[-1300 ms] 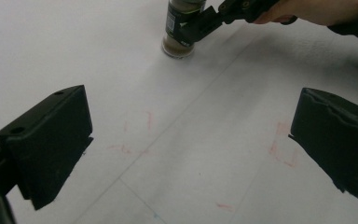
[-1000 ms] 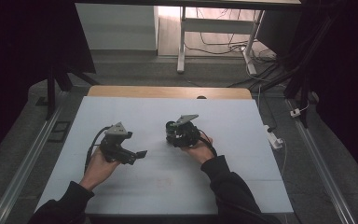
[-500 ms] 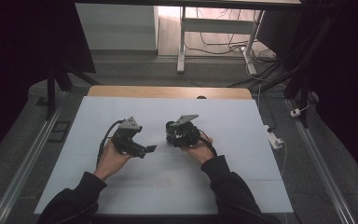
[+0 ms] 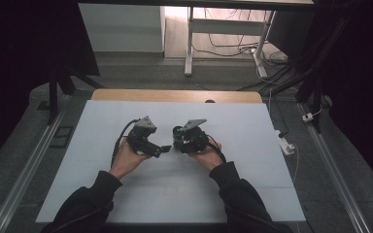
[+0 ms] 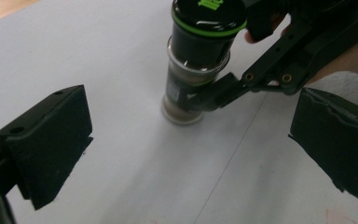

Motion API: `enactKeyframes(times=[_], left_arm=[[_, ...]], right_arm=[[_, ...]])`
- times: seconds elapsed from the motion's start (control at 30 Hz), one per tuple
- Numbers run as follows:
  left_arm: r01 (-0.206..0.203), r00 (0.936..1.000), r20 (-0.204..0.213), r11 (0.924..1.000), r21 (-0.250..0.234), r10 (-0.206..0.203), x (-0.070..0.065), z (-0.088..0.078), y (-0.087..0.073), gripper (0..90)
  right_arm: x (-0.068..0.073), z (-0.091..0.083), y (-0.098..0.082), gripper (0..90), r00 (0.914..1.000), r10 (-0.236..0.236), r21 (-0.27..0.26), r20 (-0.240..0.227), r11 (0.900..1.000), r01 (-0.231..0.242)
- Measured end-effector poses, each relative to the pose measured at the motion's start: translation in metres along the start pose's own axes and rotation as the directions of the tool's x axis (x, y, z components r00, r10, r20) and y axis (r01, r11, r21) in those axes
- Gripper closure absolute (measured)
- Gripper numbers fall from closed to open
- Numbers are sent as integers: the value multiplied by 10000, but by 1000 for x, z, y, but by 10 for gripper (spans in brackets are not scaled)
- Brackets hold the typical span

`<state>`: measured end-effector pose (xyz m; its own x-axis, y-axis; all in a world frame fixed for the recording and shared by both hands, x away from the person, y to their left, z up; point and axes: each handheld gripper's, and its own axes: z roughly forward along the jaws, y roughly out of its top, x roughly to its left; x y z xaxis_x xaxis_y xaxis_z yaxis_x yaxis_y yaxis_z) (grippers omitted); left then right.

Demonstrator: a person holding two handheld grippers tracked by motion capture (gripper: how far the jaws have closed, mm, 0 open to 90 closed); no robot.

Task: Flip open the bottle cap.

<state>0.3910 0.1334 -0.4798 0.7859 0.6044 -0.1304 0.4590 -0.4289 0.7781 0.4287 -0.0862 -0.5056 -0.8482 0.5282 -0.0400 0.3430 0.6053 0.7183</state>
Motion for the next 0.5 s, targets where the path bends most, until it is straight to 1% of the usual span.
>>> enactKeyframes(times=[0.07, 0.13, 0.17, 0.2, 0.23, 0.27, 0.3, 0.33, 0.37, 0.4, 0.43, 0.47, 0.5], left_arm=[[-48, 10000, -71, 10000, 85, 48, 0, 4, 2, 9], [-220, 9996, -195, 9997, 47, 220, 0, 6, 3, 45], [-299, 9994, -162, 9995, 37, 300, 0, 6, 3, 141], [-381, 9992, -96, 9993, 1, 381, 0, 6, 4, 141], [-481, 9987, -180, 9988, 2, 481, -1, 6, 4, 196], [-531, 9984, -185, 9986, -3, 531, -1, 5, 5, 320], [-549, 9985, -49, 9985, -21, 549, -2, 5, 5, 386], [-575, 9983, 2, 9983, -11, 575, -2, 5, 6, 432], [-565, 9984, -3, 9984, 25, 565, -2, 4, 6, 502], [-590, 9982, 102, 9983, 31, 590, -2, 4, 7, 578], [-597, 9981, 178, 9982, -21, 597, -2, 4, 7, 578], [-602, 9979, 216, 9982, -23, 603, -3, 4, 7, 617], [-636, 9975, 300, 9980, -27, 637, -3, 4, 7, 714]], right_arm=[[0, 0, 0, 527, 10000, -1, -2, -1, 10000, 1], [0, 0, 0, 527, 10000, -1, 3, 0, 10000, 1], [0, 0, 0, 527, 10000, -13, 3, 4, 10000, 13], [0, 0, 0, 527, 10000, -13, 3, 4, 10000, 13], [0, 0, 0, 527, 10000, -10, 6, 0, 10000, 10], [0, 0, 0, 527, 10000, -9, 4, 2, 10000, 9], [0, 0, 0, 527, 10000, -8, 3, 2, 10000, 8], [0, 0, 0, 527, 10000, -4, 2, 4, 10000, 4], [0, 0, 0, 527, 10000, -8, -2, 5, 10000, 8], [0, 0, 0, 527, 10000, -7, -4, 5, 10000, 7], [0, 0, 0, 527, 10000, -7, -4, 5, 10000, 7], [0, 0, 0, 527, 10000, -5, -5, 4, 10000, 5], [0, 0, 0, 527, 10000, -6, -9, 1, 10000, 6]])
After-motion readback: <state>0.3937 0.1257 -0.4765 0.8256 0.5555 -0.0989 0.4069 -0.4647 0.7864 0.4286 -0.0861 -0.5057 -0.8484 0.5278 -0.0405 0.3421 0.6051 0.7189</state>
